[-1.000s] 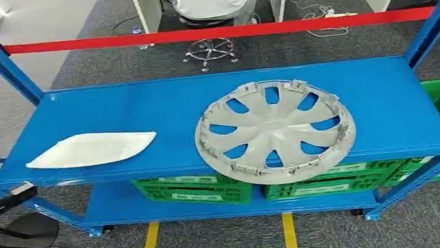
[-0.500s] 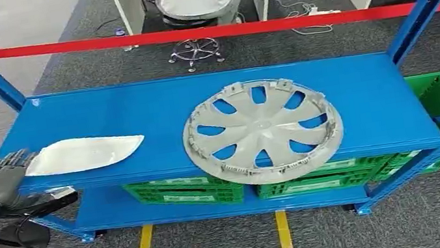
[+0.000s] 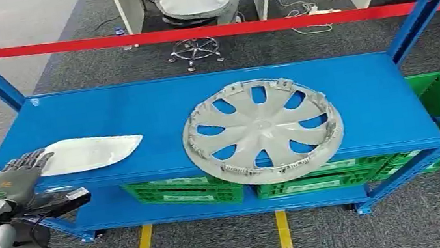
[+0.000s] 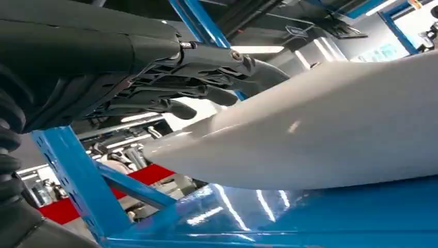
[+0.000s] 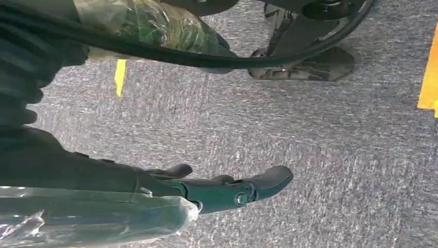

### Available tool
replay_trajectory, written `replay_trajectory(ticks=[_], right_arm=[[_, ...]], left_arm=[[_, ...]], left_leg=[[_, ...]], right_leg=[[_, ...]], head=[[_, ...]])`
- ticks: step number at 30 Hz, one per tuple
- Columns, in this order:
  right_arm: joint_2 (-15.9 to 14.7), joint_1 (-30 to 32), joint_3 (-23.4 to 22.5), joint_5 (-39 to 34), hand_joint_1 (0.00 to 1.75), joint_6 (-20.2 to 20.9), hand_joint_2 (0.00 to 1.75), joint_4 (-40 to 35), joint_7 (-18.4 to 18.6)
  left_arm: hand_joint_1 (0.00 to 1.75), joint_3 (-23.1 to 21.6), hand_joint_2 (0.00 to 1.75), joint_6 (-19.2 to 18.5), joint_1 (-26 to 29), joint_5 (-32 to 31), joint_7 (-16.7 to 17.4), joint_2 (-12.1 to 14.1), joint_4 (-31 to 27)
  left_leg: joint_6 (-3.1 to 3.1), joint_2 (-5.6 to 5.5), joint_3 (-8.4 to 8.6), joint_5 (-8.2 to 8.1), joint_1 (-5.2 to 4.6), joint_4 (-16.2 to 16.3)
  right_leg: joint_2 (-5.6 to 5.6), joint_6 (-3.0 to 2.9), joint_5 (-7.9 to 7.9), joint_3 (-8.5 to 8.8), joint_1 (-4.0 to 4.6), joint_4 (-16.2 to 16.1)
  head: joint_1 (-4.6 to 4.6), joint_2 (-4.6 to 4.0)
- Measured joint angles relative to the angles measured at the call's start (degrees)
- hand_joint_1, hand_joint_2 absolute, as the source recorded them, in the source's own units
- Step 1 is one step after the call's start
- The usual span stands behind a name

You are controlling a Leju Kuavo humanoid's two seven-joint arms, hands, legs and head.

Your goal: Take the parts from the cabinet and place them on the table.

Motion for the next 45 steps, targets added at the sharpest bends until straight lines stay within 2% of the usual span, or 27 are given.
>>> replay_trajectory(ticks=[7, 18, 19, 20, 21, 22, 45], right_arm=[[0.0, -0.1, 0.1, 0.4, 0.00, 0.1, 1.75, 0.0, 0.2], [0.0, -0.1, 0.5, 0.9, 0.00, 0.9, 1.75, 0.0, 1.0], [0.0, 0.0, 0.5, 0.9, 0.00, 0.9, 1.75, 0.0, 1.0], [0.0, 0.0, 0.5, 0.9, 0.00, 0.9, 1.75, 0.0, 1.1], [0.0, 0.0, 0.6, 0.9, 0.00, 0.9, 1.75, 0.0, 1.2], [0.0, 0.1, 0.6, 1.0, 0.00, 0.9, 1.75, 0.0, 1.4], [0.0, 0.3, 1.0, 1.5, 0.00, 1.0, 1.75, 0.0, 2.0]], left_arm=[[0.00, -0.8, 1.75, 0.1, -1.3, -1.5, 0.2, -0.8, 1.5], [0.00, -2.8, 1.75, 1.0, -7.1, -2.8, 0.2, -3.0, 7.4], [0.16, -2.9, 1.75, 1.0, -7.5, -2.7, 0.2, -3.1, 7.7], [1.54, -3.0, 1.75, 1.0, -8.0, -2.6, 0.2, -3.2, 8.1], [1.57, -3.1, 1.75, 1.0, -8.3, -2.6, 0.2, -3.3, 8.3], [1.75, -3.1, 1.75, 1.0, -8.5, -2.5, 0.2, -3.3, 8.6], [1.75, -3.3, 1.75, 1.6, -8.8, -0.8, 0.1, -3.4, 11.4]], left_leg=[[0.00, 0.00, -0.06, 0.00, 0.00, 0.0], [0.00, 0.00, -0.08, 0.01, 0.00, 0.0], [0.00, 0.00, -0.08, 0.01, 0.00, 0.0], [0.00, 0.00, -0.08, 0.01, 0.00, 0.0], [0.00, 0.00, -0.09, 0.00, 0.00, 0.0], [0.00, 0.00, -0.09, 0.00, 0.00, 0.0], [0.00, 0.01, -0.13, 0.01, 0.00, 0.0]], right_leg=[[-0.01, 0.00, 0.00, -0.09, 0.00, 0.0], [0.00, 0.01, 0.01, -0.08, 0.00, 0.0], [-0.01, 0.01, 0.01, -0.08, 0.00, 0.0], [-0.01, 0.01, 0.01, -0.08, 0.00, 0.0], [0.00, 0.01, 0.01, -0.09, 0.00, 0.0], [0.01, 0.01, 0.01, -0.09, 0.01, 0.0], [0.02, 0.01, 0.01, -0.11, 0.01, 0.0]], head=[[0.02, 0.00], [0.00, 0.00], [0.02, 0.00], [0.00, 0.00], [0.02, 0.00], [0.00, 0.00], [0.02, 0.00]])
